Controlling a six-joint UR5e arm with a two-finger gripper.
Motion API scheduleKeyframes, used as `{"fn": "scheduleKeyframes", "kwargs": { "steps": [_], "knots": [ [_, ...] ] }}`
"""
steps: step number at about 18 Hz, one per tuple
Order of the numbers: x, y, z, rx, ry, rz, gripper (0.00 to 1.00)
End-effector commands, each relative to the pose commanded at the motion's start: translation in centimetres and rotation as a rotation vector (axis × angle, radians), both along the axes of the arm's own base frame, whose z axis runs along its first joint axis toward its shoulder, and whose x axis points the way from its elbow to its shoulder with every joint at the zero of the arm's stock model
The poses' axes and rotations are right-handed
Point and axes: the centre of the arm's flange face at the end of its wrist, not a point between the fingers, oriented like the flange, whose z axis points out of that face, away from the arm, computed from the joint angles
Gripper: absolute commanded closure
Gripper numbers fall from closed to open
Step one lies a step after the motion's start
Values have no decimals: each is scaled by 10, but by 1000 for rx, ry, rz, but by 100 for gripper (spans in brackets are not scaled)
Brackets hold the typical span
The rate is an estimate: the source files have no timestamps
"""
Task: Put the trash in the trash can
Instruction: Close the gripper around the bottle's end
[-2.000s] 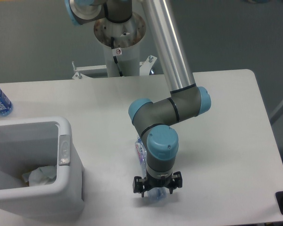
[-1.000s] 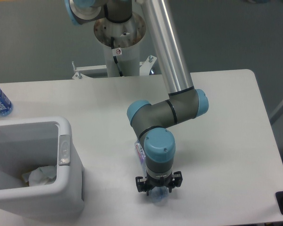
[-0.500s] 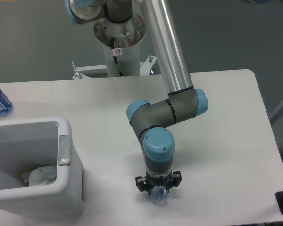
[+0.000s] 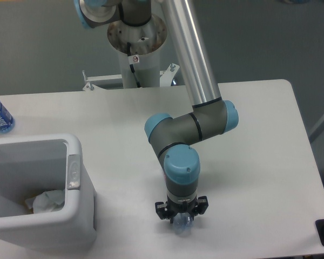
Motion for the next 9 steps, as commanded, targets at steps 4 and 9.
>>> {"fn": "scheduleKeyframes", "kwargs": {
  "steps": [4,9],
  "knots": [
    [-2,0,8,10,10,2,41],
    [-17,3,79,104,88,-13,41]
  ]
}}
